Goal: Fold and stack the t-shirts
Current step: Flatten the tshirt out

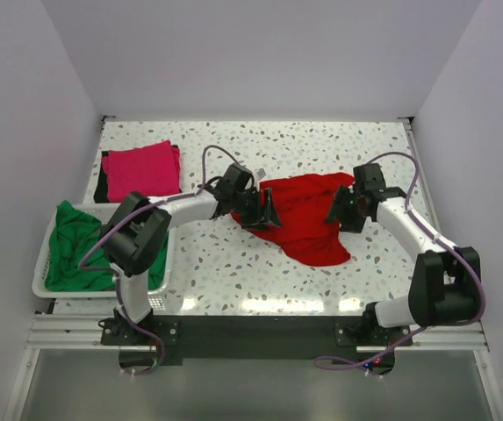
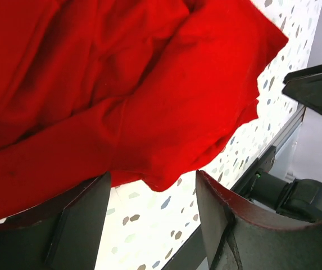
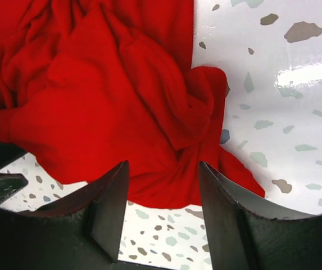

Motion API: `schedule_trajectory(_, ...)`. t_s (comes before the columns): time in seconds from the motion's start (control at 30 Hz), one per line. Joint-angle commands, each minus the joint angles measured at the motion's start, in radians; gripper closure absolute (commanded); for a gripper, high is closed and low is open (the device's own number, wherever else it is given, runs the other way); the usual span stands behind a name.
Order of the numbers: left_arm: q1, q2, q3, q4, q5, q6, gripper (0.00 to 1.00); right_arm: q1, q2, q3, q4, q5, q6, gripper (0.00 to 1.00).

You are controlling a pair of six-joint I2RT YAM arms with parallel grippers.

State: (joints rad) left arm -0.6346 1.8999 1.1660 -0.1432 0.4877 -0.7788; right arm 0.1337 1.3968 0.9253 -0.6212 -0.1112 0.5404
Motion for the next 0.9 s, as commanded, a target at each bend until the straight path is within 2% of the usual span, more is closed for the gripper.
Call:
schedule_trajectory(0.0,0.022,-0.064,0.028,0.01,-0.041,-0.02,0.33,0.003,0.033,-0.008,0.058,-0.08,-0.039,0.45)
schedule_trajectory(0.1,0.07,-0.102,-0.006,0.02,-0.054,-0.033,0.33,0.003,0.071,-0.014,0.086,-0.122,-0.051,0.51)
schedule_trajectory(0.33,0.182,-0.174,-0.063,0.017,-0.089,-0.019,0.32,0.003,0.113,-0.003,0.078,-0.119,-0.065,0.56)
schedule_trajectory(0.6,0.196,-0.11,0.07,-0.076,-0.159,0.098,0.31,0.003,0.143,-0.028,0.083,-0.123,-0.079,0.6)
schedule_trajectory(0.73,0.196,-0.078,0.121,-0.102,-0.187,0.153,0.31,0.001,0.165,-0.023,0.094,-0.151,-0.086,0.72)
schedule_trajectory(0.77,0.194,-0.07,0.132,-0.105,-0.189,0.161,0.31,0.001,0.166,-0.013,0.084,-0.156,-0.089,0.81)
schedule_trajectory(0.87,0.19,-0.035,0.173,-0.127,-0.204,0.185,0.31,0.001,0.148,0.009,0.051,-0.145,-0.091,0.97)
